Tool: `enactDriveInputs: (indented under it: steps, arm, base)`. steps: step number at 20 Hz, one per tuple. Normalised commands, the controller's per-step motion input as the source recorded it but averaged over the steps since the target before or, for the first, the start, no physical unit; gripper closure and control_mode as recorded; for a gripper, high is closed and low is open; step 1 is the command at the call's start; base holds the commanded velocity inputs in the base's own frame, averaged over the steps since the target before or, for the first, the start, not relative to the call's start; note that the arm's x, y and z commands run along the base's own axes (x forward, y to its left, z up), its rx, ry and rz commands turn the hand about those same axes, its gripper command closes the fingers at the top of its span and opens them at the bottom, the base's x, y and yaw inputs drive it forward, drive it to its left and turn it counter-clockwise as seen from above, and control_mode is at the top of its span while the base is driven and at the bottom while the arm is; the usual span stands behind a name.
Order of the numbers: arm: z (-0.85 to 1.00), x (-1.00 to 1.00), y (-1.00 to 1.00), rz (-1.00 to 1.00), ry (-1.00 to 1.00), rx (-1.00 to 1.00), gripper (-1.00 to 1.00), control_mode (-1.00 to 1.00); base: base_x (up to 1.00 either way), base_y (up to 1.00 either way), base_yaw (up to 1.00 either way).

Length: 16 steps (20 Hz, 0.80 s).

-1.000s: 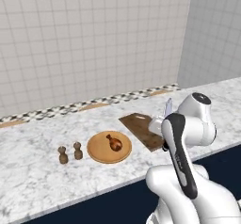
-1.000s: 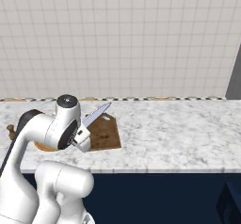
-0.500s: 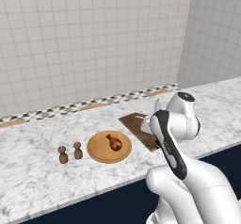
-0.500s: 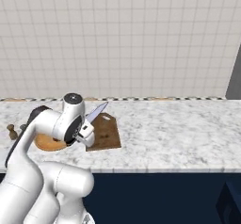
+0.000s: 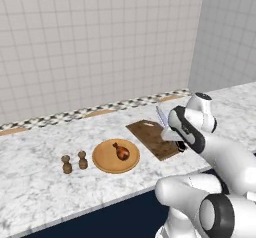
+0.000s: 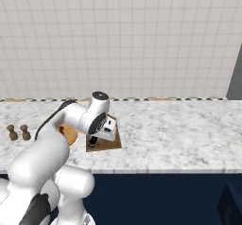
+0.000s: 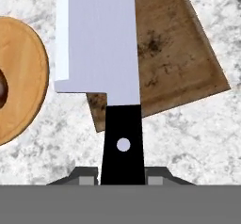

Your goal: Pick up the knife from the drawer and place it on the cutting board. Then place the meat from the plate to the cutting board.

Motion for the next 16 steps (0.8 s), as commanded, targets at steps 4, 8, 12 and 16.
enactDriveInputs:
  steps: [4,8,12,16]
  arm:
    - [-0.34,0.72,-0.23,0.25,0.10,-0.14,1.00,-1.00]
    - [-0.18,0.68,0.00,0.07,0.16,-0.10,1.00,-1.00]
    - [-0.20,0.52,0.00,0.03,0.12,-0.03,1.00,-1.00]
    - [-0.49,0.37,0.00,0.03,0.01,-0.05,1.00,-1.00]
  base:
    - [0.00,0.00,0.00]
    - [0.00,0.00,0.00]
    - [0.00,0.00,0.00]
    - [0.00,0.00,0.00]
